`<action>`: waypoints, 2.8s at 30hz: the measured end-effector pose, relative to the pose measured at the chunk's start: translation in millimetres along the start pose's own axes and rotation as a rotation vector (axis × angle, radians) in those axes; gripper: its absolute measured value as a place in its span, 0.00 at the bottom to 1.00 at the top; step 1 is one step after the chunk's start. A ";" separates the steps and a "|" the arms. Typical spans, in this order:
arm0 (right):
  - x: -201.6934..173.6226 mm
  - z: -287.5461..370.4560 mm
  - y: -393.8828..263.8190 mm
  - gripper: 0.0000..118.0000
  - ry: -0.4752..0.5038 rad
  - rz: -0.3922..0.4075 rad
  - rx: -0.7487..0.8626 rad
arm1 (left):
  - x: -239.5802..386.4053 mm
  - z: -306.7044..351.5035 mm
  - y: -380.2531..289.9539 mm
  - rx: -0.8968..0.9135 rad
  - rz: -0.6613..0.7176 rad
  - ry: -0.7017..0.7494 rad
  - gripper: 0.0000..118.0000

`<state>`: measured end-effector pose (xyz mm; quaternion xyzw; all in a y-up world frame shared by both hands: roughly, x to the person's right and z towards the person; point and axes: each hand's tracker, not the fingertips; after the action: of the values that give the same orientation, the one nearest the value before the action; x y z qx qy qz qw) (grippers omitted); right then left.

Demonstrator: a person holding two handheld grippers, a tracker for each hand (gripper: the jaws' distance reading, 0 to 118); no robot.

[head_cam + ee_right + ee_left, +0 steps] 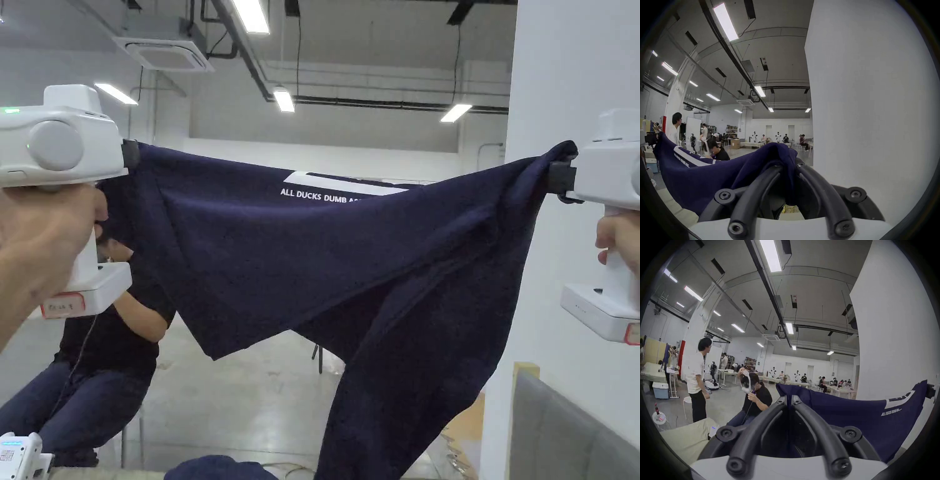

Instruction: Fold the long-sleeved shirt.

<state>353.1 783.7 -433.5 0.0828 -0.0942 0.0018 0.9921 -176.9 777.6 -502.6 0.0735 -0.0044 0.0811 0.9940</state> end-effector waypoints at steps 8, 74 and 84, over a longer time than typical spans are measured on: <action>-0.1 -49.4 -33.0 0.06 -0.020 0.006 0.042 | 9.2 -59.0 -36.6 0.011 -0.009 0.004 0.06; 66.5 421.3 -429.2 0.00 0.010 0.059 -0.510 | -86.9 389.5 -427.8 -0.639 -0.107 -0.010 0.06; 15.6 404.8 -464.9 0.00 0.152 -0.004 -0.578 | -129.4 381.4 -472.5 -0.928 0.118 0.087 0.90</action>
<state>301.8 258.4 -114.7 -0.2035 -0.0161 -0.0210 0.9787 -226.9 239.7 -196.7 -0.3825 -0.0030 0.1297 0.9148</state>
